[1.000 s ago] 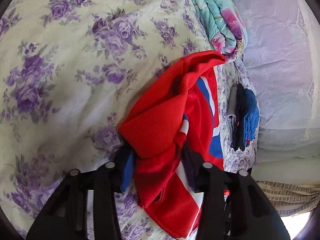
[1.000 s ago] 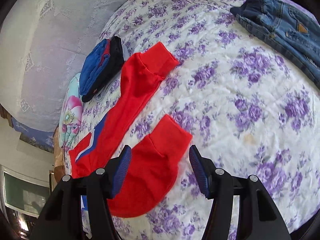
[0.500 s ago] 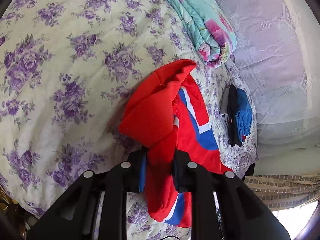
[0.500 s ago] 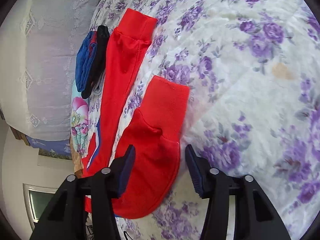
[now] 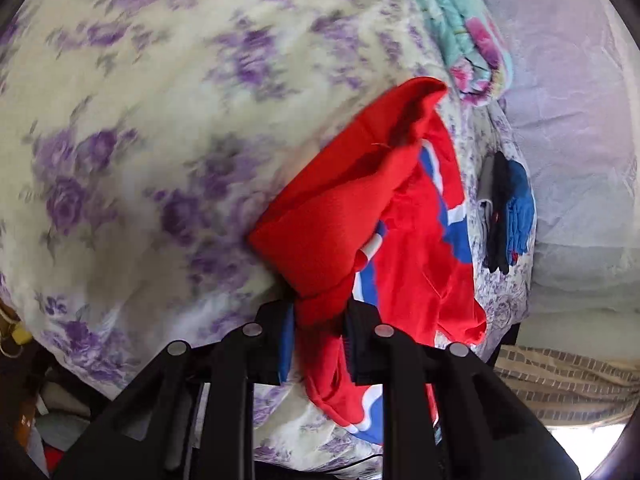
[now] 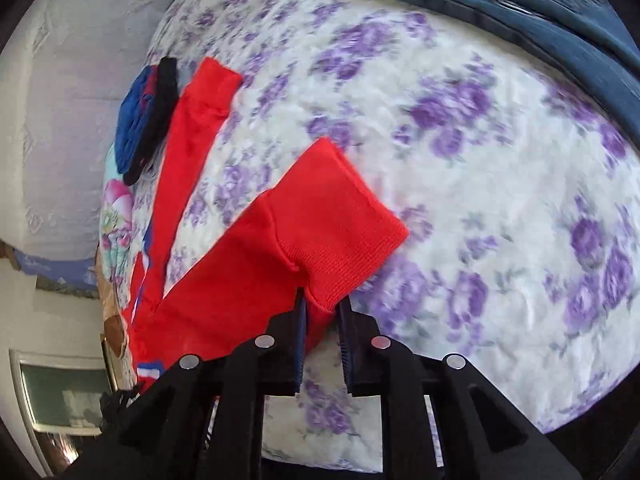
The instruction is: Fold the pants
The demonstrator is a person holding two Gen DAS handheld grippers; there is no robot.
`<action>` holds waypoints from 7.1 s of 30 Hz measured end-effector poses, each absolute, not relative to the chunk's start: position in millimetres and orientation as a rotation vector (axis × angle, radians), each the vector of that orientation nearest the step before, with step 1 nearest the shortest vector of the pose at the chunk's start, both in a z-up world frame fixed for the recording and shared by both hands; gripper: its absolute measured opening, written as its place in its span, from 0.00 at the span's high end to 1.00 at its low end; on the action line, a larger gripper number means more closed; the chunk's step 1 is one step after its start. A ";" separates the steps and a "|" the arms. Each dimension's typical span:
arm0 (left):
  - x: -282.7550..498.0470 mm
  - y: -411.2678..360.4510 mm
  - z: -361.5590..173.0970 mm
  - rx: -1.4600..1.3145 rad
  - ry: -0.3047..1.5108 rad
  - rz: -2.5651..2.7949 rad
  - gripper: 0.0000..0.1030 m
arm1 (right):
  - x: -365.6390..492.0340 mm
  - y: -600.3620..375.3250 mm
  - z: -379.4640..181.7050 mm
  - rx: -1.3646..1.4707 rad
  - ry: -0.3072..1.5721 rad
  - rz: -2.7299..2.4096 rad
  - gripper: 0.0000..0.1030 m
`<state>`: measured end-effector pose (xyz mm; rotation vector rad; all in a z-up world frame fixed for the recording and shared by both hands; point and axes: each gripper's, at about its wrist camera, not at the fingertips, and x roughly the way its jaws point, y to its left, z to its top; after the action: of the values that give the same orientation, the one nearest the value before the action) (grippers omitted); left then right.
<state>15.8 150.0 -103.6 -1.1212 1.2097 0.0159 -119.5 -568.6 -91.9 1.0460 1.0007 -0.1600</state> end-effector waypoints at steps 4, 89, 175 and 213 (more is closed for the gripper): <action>10.2 153.5 -97.1 -1.101 1.195 0.040 0.64 | -97.7 -566.8 -55.9 0.946 0.880 -0.168 0.82; 168.0 141.0 -42.4 -0.536 1.088 -0.062 0.48 | -36.7 -547.4 -46.2 0.900 0.818 -0.168 0.97; 190.5 87.0 -4.1 -0.169 1.126 0.104 0.05 | 205.1 -274.8 9.4 -0.116 0.912 0.560 0.04; 286.7 107.5 -67.3 -0.094 1.155 -0.212 0.82 | 312.6 -244.9 -80.8 -0.397 1.187 0.897 0.95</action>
<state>286.7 107.5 -67.3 -0.0936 1.1554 -0.2117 312.6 -244.9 -80.8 -0.3972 1.1865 0.8973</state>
